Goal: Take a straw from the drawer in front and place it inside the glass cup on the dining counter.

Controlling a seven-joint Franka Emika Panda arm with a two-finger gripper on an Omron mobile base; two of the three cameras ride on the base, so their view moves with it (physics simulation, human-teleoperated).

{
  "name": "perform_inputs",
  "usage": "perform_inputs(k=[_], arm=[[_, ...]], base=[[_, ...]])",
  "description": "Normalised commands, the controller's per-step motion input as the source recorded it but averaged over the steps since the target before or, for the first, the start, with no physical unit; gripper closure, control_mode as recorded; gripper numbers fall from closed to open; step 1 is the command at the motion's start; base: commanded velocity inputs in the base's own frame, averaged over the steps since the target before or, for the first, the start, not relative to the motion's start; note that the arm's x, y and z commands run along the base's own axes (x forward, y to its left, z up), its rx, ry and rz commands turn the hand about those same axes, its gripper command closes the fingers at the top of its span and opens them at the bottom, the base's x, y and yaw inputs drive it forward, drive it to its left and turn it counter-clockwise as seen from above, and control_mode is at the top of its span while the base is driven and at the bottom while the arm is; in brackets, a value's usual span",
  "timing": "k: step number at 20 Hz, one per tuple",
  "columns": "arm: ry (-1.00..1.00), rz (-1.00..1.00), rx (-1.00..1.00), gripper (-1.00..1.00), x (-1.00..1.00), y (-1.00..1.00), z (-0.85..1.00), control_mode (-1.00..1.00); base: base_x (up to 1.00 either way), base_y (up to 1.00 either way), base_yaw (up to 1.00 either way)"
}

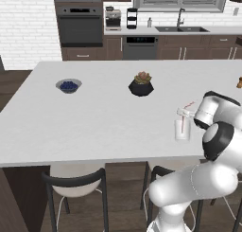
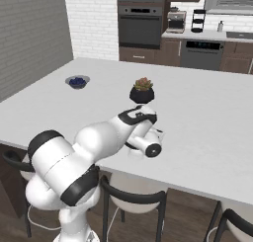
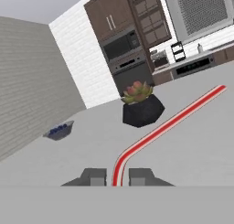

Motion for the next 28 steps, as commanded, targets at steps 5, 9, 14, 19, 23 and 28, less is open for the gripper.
perform_inputs(k=[5, 9, 14, 19, 23, 28], arm=[[0.0, 0.0, 0.0, 1.0, -0.36, 0.0, -0.09, -1.0], [0.0, -0.02, 0.0, 1.0, -0.46, -0.01, 0.0, -1.0], [0.0, -0.05, 0.0, -1.0, -0.18, 0.0, -0.05, -1.0], [0.0, -0.07, -0.01, -1.0, 0.0, 0.0, -0.01, -1.0], [-0.02, -0.08, -0.03, -1.0, 0.0, -0.05, 0.02, -1.0], [-0.05, -0.11, -0.09, -1.0, 0.0, -0.09, 0.24, -1.0]], base=[[0.0, 0.0, 0.0], [0.0, 0.0, 0.0], [0.0, 0.0, 0.0], [0.0, 0.0, 0.0], [0.0, 0.0, 0.0], [0.0, 0.0, 0.0]])
